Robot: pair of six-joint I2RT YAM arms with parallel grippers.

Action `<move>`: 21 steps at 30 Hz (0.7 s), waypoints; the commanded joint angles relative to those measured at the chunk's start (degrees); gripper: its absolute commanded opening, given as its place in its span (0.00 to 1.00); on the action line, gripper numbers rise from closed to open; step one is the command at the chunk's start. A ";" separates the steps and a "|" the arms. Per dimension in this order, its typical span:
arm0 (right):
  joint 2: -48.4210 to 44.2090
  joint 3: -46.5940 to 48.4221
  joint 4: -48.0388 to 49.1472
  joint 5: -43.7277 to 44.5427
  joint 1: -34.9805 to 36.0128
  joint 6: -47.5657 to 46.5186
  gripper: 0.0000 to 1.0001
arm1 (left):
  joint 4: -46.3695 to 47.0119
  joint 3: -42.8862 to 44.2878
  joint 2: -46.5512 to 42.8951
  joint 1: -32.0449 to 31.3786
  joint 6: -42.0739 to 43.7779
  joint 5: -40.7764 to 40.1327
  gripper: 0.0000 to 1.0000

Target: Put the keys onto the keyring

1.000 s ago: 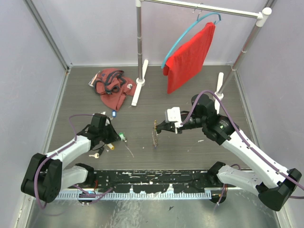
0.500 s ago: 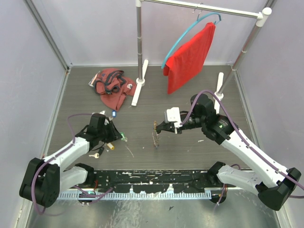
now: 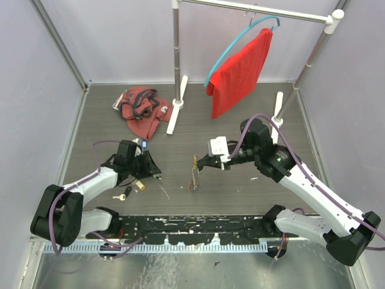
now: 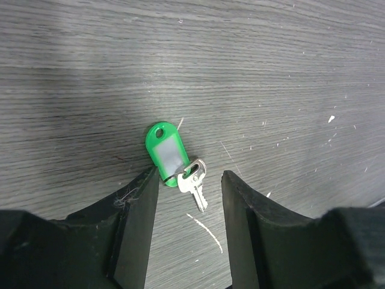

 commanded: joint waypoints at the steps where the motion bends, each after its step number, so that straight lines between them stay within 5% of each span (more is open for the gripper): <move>1: -0.29 3.24 2.36 -1.86 0.29 -0.53 0.01 | -0.06 1.15 1.64 0.21 1.38 2.85 0.53; 7: -0.26 2.99 2.02 -1.87 0.37 -0.70 0.01 | 0.99 1.00 1.55 -0.47 1.38 4.49 0.53; 14: -0.22 2.80 1.92 -1.74 0.34 -0.79 0.01 | 1.94 1.24 3.06 -1.80 2.74 5.43 0.29; 21: -0.50 2.72 1.44 -1.44 0.31 -0.86 0.01 | 1.65 1.95 3.20 -2.20 3.47 5.47 0.22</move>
